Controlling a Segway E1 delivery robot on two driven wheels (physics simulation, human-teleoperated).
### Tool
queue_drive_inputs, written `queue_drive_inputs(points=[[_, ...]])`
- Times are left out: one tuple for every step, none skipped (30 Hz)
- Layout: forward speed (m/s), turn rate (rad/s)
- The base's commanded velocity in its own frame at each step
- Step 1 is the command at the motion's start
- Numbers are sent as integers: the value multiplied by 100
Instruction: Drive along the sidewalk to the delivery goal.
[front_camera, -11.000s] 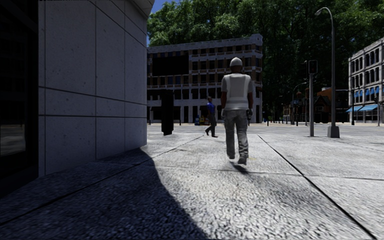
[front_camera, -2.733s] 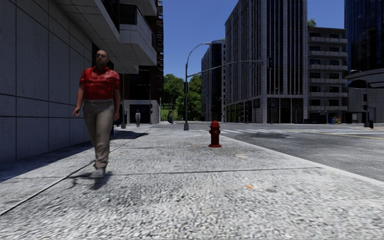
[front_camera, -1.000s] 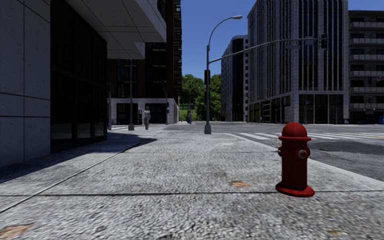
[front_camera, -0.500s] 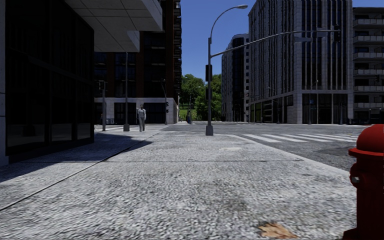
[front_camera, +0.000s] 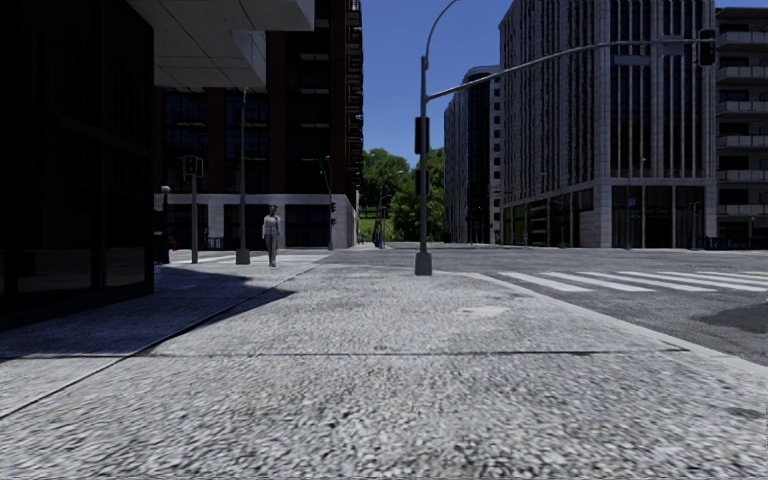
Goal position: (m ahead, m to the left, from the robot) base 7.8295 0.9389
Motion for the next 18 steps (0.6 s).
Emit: queue_drive_inputs(points=[[200,0],[200,0],[200,0],[200,0],[200,0],[200,0],[200,0],[200,0],[200,0],[200,0],[200,0],[200,0],[200,0],[200,0],[200,0],[200,0],[200,0],[200,0]])
